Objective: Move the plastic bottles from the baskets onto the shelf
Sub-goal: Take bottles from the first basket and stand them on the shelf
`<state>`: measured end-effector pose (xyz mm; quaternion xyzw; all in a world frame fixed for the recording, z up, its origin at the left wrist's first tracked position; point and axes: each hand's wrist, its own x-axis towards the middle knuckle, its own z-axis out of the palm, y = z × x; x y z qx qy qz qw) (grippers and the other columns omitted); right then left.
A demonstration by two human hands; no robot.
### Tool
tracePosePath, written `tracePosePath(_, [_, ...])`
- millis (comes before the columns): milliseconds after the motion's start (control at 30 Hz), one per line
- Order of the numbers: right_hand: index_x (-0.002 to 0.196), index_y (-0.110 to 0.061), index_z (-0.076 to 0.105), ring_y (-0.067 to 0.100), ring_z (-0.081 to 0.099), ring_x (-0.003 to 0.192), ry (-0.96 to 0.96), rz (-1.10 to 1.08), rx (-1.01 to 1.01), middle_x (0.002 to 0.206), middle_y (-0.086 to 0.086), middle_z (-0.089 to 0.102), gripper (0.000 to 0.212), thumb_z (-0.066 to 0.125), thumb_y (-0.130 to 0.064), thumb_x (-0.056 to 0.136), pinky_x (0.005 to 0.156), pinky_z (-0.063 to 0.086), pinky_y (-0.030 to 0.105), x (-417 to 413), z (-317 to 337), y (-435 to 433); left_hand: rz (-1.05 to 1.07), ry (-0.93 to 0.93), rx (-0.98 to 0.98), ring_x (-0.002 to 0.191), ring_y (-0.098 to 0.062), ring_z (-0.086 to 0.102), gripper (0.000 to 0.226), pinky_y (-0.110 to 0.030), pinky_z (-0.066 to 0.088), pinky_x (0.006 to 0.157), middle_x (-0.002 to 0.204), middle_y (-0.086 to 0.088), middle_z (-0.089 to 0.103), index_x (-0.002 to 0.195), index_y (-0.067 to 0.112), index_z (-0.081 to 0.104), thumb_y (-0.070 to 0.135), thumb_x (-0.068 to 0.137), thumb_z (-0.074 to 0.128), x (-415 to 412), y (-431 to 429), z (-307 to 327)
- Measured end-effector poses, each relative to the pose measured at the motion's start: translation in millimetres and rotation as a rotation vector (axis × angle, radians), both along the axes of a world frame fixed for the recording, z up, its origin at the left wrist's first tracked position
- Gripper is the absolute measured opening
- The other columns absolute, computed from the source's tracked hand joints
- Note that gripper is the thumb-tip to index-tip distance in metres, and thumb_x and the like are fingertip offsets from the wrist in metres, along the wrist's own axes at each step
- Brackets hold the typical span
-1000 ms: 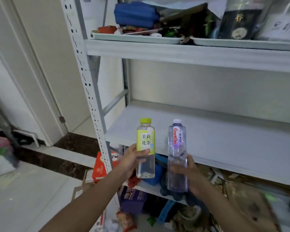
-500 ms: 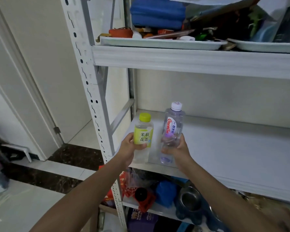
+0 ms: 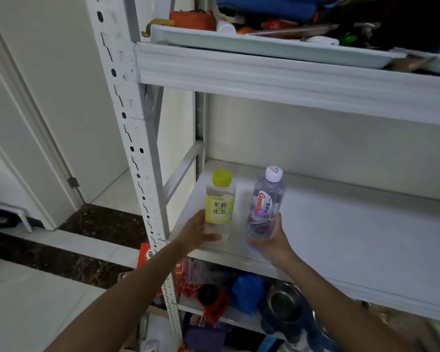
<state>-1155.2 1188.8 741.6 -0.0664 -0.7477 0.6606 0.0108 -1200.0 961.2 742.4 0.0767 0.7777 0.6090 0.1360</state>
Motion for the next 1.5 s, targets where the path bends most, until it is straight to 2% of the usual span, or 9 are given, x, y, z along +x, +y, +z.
tracePosePath(233, [0.118, -0.030, 0.043, 0.022, 0.059, 0.112, -0.051, -0.010, 0.087, 0.119, 0.003, 0.059, 0.086, 0.091, -0.017, 0.048, 0.095, 0.051, 0.048, -3.5, -3.4, 2.8, 0.051, 0.110, -0.226, 0.106, -0.021, 0.056, 0.064, -0.036, 0.049, 0.094, 0.118, -0.003, 0.055, 0.112, 0.017, 0.055, 0.031, 0.059, 0.090, -7.7, 1.1, -10.4])
tracePosePath(400, [0.119, -0.030, 0.047, 0.020, 0.059, 0.113, -0.079, -0.039, 0.128, 0.119, -0.002, 0.062, 0.093, 0.090, -0.038, 0.037, 0.099, 0.048, 0.046, -6.2, -4.6, -2.7, 0.022, 0.162, -0.347, 0.105, -0.022, 0.053, 0.064, -0.037, 0.045, 0.093, 0.110, -0.001, 0.056, 0.121, 0.012, 0.056, 0.022, 0.066, 0.087, -20.7, -0.3, -8.2])
tracePosePath(567, [0.115, -0.026, 0.048, 0.018, 0.059, 0.107, -0.096, -0.076, 0.196, 0.112, -0.005, 0.062, 0.069, 0.088, -0.012, 0.061, 0.094, 0.048, 0.030, -12.1, -2.8, -14.1, 0.008, 0.198, -0.553, 0.117, -0.029, 0.046, 0.073, -0.038, 0.034, 0.104, 0.101, 0.001, 0.044, 0.133, 0.025, 0.052, 0.040, 0.068, 0.083, -34.6, -7.9, -1.7])
tracePosePath(767, [0.110, -0.032, 0.048, 0.019, 0.061, 0.108, -0.084, -0.054, 0.180, 0.113, -0.003, 0.063, 0.069, 0.087, -0.005, 0.060, 0.097, 0.049, 0.037, -21.0, 0.2, -22.6, -0.012, 0.168, -0.584, 0.120, -0.031, 0.042, 0.071, -0.036, 0.027, 0.103, 0.111, -0.006, 0.050, 0.134, 0.029, 0.049, 0.041, 0.072, 0.081, -35.1, -8.1, -1.9])
tracePosePath(900, [0.116, -0.035, 0.044, 0.022, 0.059, 0.113, -0.119, 0.028, 0.200, 0.122, -0.003, 0.060, 0.084, 0.091, -0.033, 0.046, 0.098, 0.048, 0.046, -13.7, 0.0, -16.8, 0.025, 0.131, -0.574, 0.121, -0.030, 0.047, 0.071, -0.042, 0.036, 0.104, 0.126, -0.009, 0.057, 0.136, 0.027, 0.046, 0.046, 0.075, 0.076, -22.1, -8.6, -6.2])
tracePosePath(1000, [0.131, -0.031, 0.038, 0.022, 0.054, 0.119, -0.123, 0.145, 0.527, 0.131, -0.006, 0.056, 0.105, 0.078, -0.070, 0.042, 0.105, 0.040, 0.049, -5.7, -11.3, -5.3, 0.042, 0.204, -0.563, 0.127, -0.027, 0.047, 0.081, -0.046, 0.039, 0.105, 0.138, -0.006, 0.053, 0.146, 0.023, 0.036, 0.047, 0.078, 0.073, -0.6, -12.1, -5.5])
tracePosePath(1100, [0.138, -0.023, 0.036, 0.019, 0.047, 0.125, -0.052, 0.189, 0.888, 0.136, -0.004, 0.050, 0.091, 0.059, -0.076, 0.067, 0.110, 0.028, 0.045, 9.1, -12.0, 1.9, 0.030, 0.227, -0.640, 0.139, -0.025, 0.032, 0.086, -0.042, 0.028, 0.114, 0.154, -0.007, 0.033, 0.153, 0.016, 0.020, 0.049, 0.086, 0.064, 25.2, -23.3, -5.5])
tracePosePath(1267, [0.145, -0.014, 0.026, 0.025, 0.027, 0.140, 0.005, 0.218, 1.258, 0.151, 0.005, 0.031, 0.139, -0.014, -0.098, 0.042, 0.111, 0.025, 0.047, 30.5, -23.6, 20.5, -0.021, 0.313, -0.844, 0.148, -0.020, 0.011, 0.086, -0.034, 0.011, 0.120, 0.161, -0.005, 0.011, 0.154, 0.013, 0.008, 0.053, 0.092, 0.051, 75.4, -46.2, -10.0])
tracePosePath(1500, [0.152, -0.014, 0.014, 0.024, 0.004, 0.148, 0.148, 0.378, 1.340, 0.160, 0.005, 0.010, 0.140, -0.016, -0.097, 0.044, 0.116, -0.001, 0.048, 100.4, -22.6, 22.7, 0.067, 0.192, -1.182, 0.147, -0.025, -0.015, 0.106, -0.044, -0.009, 0.117, 0.160, -0.005, -0.016, 0.153, 0.023, -0.010, 0.083, 0.068, 0.009, 195.9, -62.2, -16.6])
